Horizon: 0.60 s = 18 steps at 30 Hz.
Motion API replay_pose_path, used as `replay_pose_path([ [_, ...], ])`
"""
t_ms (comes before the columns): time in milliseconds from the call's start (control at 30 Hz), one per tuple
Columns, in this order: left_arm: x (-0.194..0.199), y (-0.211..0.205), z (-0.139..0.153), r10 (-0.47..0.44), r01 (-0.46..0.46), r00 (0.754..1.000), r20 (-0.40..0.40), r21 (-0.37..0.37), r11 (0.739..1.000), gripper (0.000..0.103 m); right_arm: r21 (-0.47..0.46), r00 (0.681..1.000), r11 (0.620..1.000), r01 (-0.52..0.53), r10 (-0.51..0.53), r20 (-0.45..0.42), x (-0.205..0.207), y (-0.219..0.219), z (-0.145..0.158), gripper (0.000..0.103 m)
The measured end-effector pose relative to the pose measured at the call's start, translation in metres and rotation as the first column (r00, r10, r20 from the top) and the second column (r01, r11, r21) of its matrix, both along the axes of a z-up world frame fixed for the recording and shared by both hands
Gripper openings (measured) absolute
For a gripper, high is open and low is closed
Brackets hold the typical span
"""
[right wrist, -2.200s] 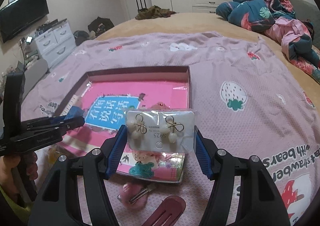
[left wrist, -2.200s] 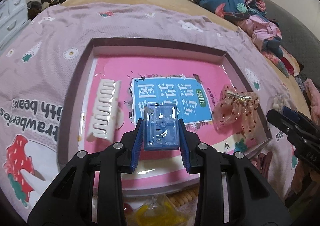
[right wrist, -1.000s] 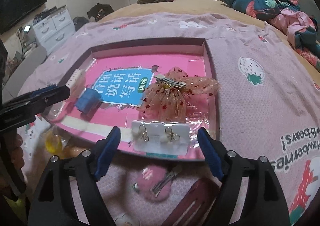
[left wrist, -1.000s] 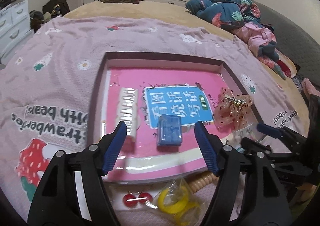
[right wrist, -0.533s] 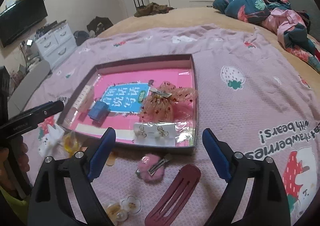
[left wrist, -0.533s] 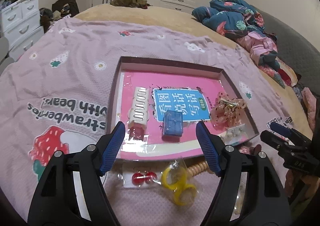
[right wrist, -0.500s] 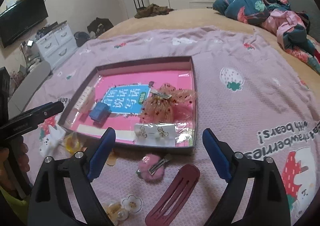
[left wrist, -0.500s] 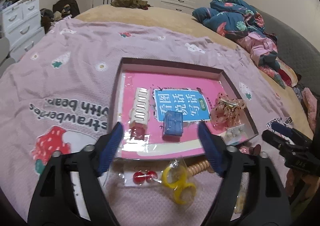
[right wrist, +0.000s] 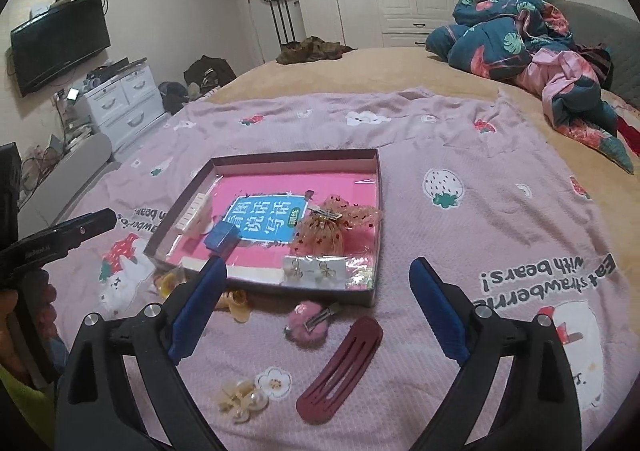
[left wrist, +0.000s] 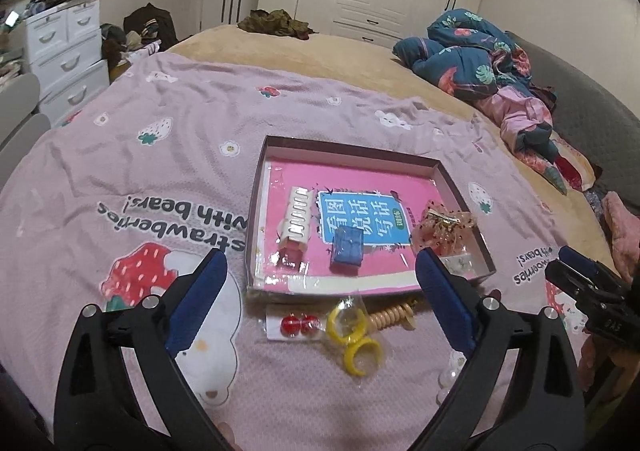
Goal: Organize jewelry
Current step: 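Withdraw both open tools from the tray toward the remaining jewelry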
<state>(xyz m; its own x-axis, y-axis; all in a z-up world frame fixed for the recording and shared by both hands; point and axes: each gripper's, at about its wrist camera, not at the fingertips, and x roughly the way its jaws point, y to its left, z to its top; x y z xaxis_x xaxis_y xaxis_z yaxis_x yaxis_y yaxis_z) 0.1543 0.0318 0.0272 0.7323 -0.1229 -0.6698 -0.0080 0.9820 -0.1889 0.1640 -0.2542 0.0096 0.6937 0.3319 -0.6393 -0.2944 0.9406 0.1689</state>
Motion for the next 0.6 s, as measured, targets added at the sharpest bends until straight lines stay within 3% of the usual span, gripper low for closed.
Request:
replay_pose_path([
  [600,-0.042,-0.001,-0.023,-0.003,0.003,0.998,-0.062,-0.003,1.0,0.088,-0.031,0.996,0.996,-0.085,0.084,-0.033,-0.051,0.016,-0.017,0.092],
])
